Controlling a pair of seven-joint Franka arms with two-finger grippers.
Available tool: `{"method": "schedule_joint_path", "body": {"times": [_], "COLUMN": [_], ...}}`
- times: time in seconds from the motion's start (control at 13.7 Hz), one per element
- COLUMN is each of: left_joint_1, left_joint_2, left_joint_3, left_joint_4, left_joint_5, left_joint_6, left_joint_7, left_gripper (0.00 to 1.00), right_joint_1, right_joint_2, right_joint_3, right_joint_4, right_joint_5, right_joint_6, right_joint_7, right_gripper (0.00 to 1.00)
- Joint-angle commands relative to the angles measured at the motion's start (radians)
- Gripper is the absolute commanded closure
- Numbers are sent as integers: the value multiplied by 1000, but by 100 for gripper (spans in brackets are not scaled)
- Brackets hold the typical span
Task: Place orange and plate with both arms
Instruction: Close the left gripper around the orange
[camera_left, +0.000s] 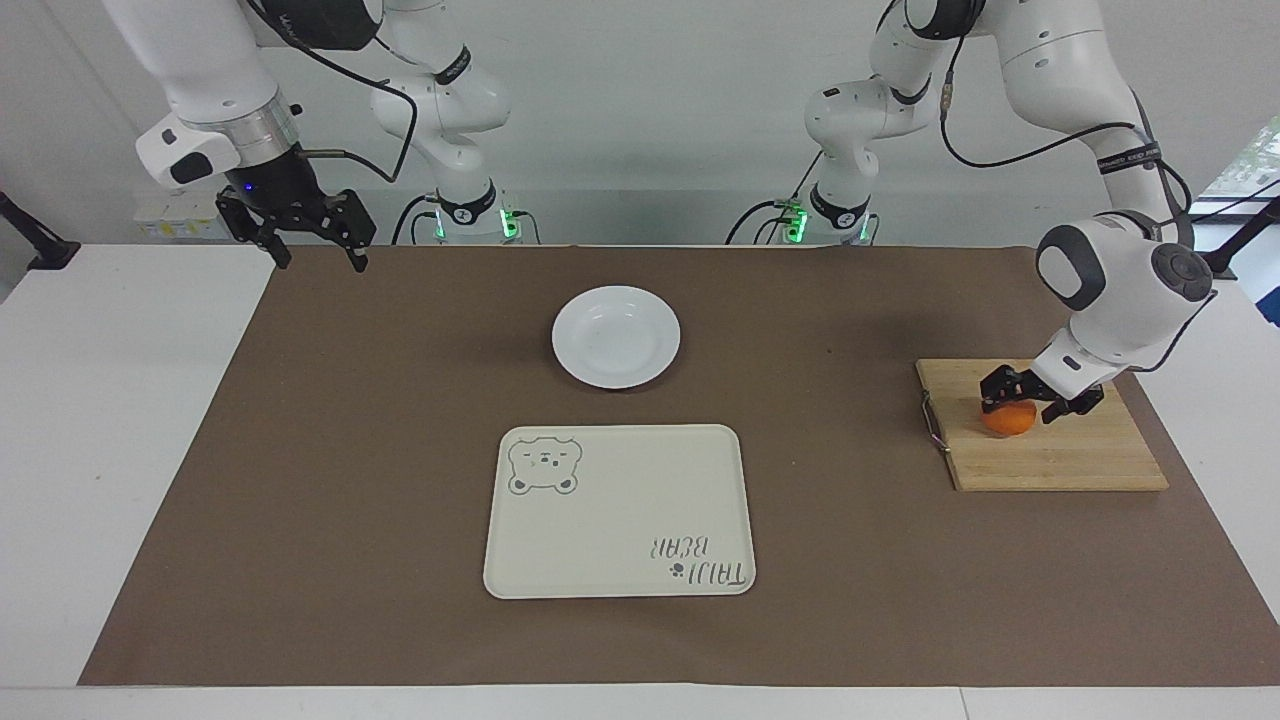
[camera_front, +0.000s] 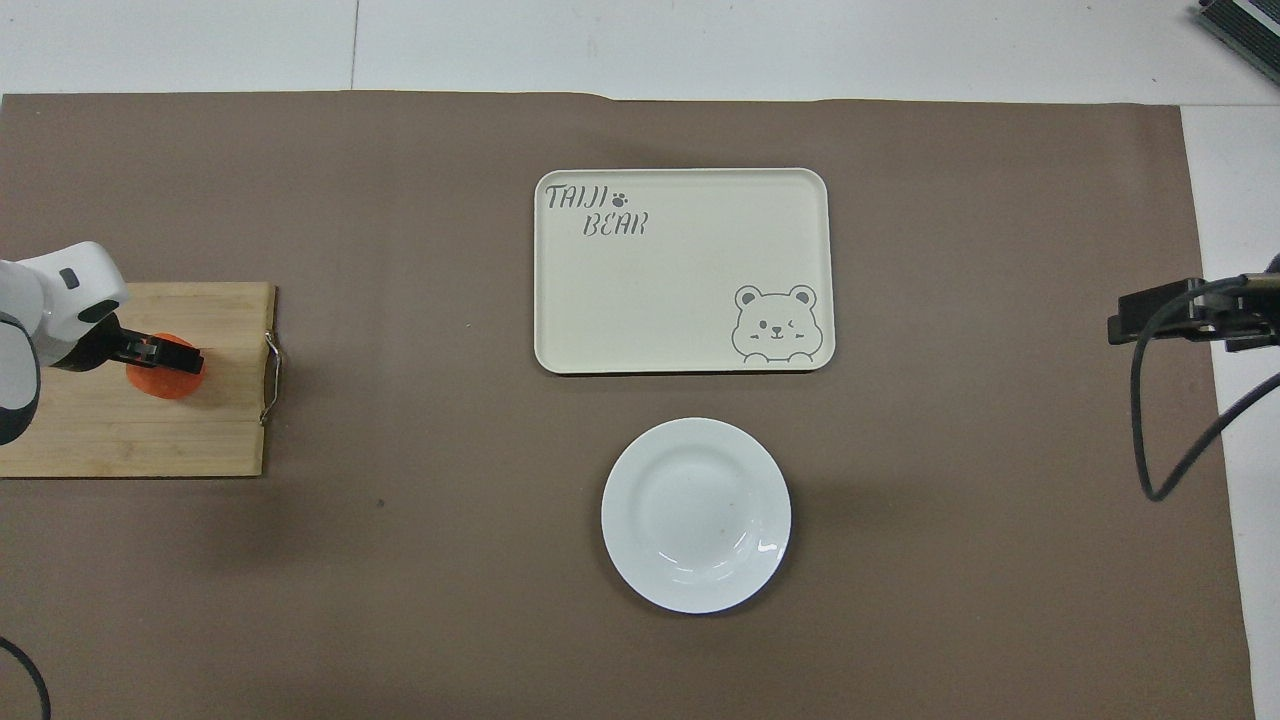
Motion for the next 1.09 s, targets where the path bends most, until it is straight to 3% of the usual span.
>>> {"method": "schedule_joint_path", "body": {"times": [0.0, 0.15, 0.29, 0.36, 1.02], "left_joint_1": [8, 7, 4, -4, -51], "left_joint_2": [-25, -22, -21, -16, -27], "left_joint_3": [-7, -6, -6, -6, -16], "left_joint_4": [-51, -67, -65, -53, 106], "left_joint_5": [-1, -1, -1, 1, 1], "left_joint_6": [46, 60, 77, 77, -83], "left_joint_7": [-26, -29, -46, -60, -199], "left_gripper": [0, 0, 90, 100, 100], "right_joint_1": [-5, -5, -5, -5, -5], "right_joint_2": [-20, -19, -19, -19, -19], "right_joint_3": [4, 4, 4, 4, 4], "right_joint_4": [-18, -18, -18, -18, -18], "right_joint_5": [-6, -6, -6, -6, -6], "right_joint_6": [0, -2, 0, -2, 0], "right_joint_7": [-16, -16, -16, -16, -16], "right_gripper": [0, 0, 0, 0, 0]}}
